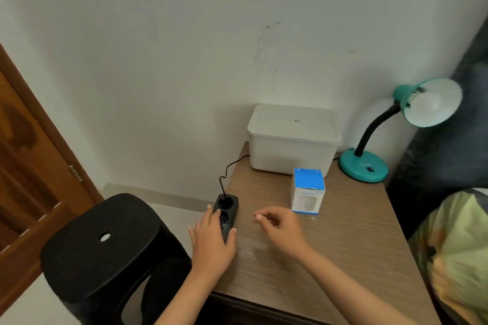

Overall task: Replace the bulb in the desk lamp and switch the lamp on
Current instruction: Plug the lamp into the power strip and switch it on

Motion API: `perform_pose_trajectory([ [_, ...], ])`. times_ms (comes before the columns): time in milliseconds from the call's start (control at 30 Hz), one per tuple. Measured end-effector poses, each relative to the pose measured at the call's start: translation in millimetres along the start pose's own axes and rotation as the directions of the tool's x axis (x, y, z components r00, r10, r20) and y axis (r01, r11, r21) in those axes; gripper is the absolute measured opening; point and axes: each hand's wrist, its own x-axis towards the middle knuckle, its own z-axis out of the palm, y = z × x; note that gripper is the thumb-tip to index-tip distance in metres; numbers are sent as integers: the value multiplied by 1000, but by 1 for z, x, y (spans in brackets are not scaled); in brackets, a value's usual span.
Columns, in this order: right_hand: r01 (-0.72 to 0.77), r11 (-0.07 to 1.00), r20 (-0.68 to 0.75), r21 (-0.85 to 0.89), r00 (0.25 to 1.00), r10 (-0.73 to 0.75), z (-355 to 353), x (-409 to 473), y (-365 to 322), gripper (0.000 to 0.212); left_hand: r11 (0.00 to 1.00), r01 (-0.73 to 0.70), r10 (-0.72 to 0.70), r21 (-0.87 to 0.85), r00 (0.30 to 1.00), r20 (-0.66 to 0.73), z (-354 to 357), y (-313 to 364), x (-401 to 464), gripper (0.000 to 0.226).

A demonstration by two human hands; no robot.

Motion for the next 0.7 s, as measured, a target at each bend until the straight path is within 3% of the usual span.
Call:
perform_pose_trajectory([
  [100, -36, 999, -62, 28, 997, 37, -30, -38, 26, 18, 982, -137, 134, -127, 991, -32, 16, 35, -27, 53],
  [200, -66, 997, -238, 49, 968, 76, -64, -58, 58, 23, 934, -279, 293, -224, 955, 33, 43, 75, -46, 47],
  [300, -118, 993, -408, 4, 907, 109, -105, -60, 81, 16, 883, -377, 420, -280, 901, 110, 78, 113, -49, 46],
  [467, -123, 984, -559, -131, 829, 29, -171, -36, 115, 16, 822, -446, 538, -355, 813, 223, 131, 177, -22, 46],
  [567, -151, 974, -595, -167, 803, 23, -199, -4, 136, 11, 829, -456, 549, -324, 776, 310, 158, 211, 8, 51],
  [700, -200, 959, -599, -203, 800, 40, -218, 39, 159, 24, 862, -499, 488, -88, 769, 412, 189, 234, 52, 62],
])
